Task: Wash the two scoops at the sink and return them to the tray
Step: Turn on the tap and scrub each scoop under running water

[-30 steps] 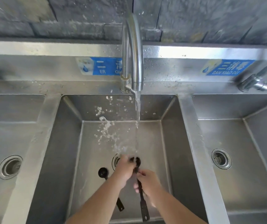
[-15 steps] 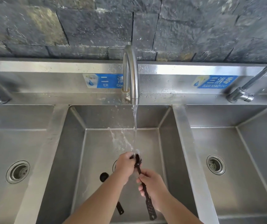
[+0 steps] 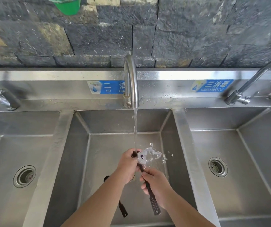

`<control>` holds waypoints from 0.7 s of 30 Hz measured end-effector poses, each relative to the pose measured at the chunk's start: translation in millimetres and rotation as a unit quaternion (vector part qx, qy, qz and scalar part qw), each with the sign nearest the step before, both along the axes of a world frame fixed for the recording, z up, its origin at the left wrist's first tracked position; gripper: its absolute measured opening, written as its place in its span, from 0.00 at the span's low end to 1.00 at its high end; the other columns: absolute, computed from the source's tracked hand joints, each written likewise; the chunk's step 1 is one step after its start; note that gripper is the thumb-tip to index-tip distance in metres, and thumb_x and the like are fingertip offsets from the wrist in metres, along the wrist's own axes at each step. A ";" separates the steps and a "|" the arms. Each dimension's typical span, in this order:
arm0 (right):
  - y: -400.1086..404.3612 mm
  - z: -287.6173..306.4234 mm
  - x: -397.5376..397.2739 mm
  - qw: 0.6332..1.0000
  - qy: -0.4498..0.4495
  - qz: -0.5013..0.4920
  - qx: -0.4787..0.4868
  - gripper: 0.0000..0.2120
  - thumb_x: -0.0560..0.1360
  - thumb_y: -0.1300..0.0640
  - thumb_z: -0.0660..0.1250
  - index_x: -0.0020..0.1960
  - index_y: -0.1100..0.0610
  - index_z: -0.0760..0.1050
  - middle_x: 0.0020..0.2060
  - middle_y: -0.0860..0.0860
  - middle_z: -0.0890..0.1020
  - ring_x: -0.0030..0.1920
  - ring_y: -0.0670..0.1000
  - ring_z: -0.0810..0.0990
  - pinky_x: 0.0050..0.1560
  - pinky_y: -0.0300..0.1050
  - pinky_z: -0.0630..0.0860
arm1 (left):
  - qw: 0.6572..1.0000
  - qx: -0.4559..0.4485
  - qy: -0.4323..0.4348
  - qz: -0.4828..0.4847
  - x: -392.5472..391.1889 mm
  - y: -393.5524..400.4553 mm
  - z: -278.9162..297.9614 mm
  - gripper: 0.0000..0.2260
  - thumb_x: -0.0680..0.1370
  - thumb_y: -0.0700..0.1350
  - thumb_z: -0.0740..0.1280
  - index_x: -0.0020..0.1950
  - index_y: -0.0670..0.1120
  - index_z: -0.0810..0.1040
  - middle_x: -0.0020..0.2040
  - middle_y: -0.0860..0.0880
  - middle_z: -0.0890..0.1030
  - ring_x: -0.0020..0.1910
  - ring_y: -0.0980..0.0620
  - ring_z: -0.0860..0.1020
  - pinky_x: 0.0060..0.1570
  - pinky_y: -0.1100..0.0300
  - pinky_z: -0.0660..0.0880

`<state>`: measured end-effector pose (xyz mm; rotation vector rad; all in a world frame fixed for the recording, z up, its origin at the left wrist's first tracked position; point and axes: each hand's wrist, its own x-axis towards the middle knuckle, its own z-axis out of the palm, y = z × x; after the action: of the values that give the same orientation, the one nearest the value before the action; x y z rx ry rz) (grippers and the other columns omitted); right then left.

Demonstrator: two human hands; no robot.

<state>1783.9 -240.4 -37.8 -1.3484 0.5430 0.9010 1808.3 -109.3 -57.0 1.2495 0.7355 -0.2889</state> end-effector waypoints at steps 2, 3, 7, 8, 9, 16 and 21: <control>2.3 1.0 1.5 1.000 -0.003 0.005 -0.009 0.08 0.80 0.65 0.60 0.51 0.62 0.78 0.34 0.55 0.77 0.25 0.48 0.72 0.25 0.39 0.65 | 0.995 0.090 -0.028 -0.045 3.0 4.3 2.7 0.15 0.75 0.32 0.62 0.42 0.50 0.83 0.36 0.49 0.84 0.35 0.50 0.82 0.31 0.59 0.77; 3.3 2.1 2.7 1.000 -0.007 0.005 -0.011 0.08 0.81 0.65 0.60 0.47 0.62 0.77 0.33 0.55 0.77 0.25 0.48 0.71 0.25 0.39 0.64 | 0.988 0.129 -0.044 -0.071 4.9 6.0 3.9 0.15 0.74 0.33 0.63 0.42 0.52 0.82 0.37 0.49 0.84 0.36 0.49 0.81 0.33 0.57 0.77; 8.9 6.1 11.5 0.998 -0.035 0.013 -0.048 0.08 0.80 0.64 0.60 0.45 0.61 0.76 0.31 0.54 0.77 0.25 0.48 0.71 0.25 0.40 0.64 | 0.987 0.143 -0.033 -0.070 13.8 7.3 12.4 0.20 0.76 0.30 0.59 0.50 0.52 0.82 0.45 0.46 0.83 0.39 0.47 0.81 0.42 0.50 0.81; 10.7 6.8 14.7 0.998 -0.032 0.015 -0.056 0.08 0.80 0.63 0.60 0.47 0.61 0.77 0.31 0.54 0.78 0.24 0.47 0.71 0.25 0.39 0.65 | 0.991 0.115 -0.033 -0.055 14.6 7.0 14.8 0.22 0.74 0.28 0.58 0.49 0.54 0.81 0.47 0.44 0.82 0.41 0.46 0.81 0.43 0.49 0.81; 12.5 6.8 17.9 0.998 -0.031 0.017 -0.061 0.08 0.80 0.63 0.60 0.48 0.60 0.78 0.32 0.53 0.78 0.24 0.47 0.71 0.25 0.39 0.65 | 0.995 0.084 -0.037 -0.040 15.2 7.1 17.3 0.24 0.73 0.26 0.58 0.49 0.54 0.81 0.46 0.43 0.82 0.41 0.45 0.80 0.41 0.50 0.79; 18.9 -4.3 29.2 0.975 -0.144 0.086 -0.143 0.13 0.80 0.59 0.59 0.40 0.54 0.79 0.29 0.50 0.76 0.26 0.46 0.72 0.31 0.39 0.71 | 0.987 0.081 -0.104 -0.094 10.9 13.9 32.7 0.20 0.66 0.30 0.66 0.52 0.50 0.80 0.43 0.45 0.83 0.43 0.46 0.80 0.46 0.49 0.75; 21.6 -5.0 34.3 0.970 -0.153 0.113 -0.150 0.10 0.79 0.49 0.61 0.47 0.52 0.79 0.32 0.49 0.77 0.32 0.47 0.74 0.36 0.41 0.69 | 0.980 0.150 -0.103 -0.078 7.9 23.6 41.7 0.25 0.69 0.30 0.66 0.59 0.54 0.76 0.50 0.47 0.82 0.48 0.50 0.79 0.50 0.58 0.76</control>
<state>1818.1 -218.8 -42.8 -1.8153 0.2957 0.7906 1816.2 -85.7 -15.3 1.6011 0.5148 -0.1769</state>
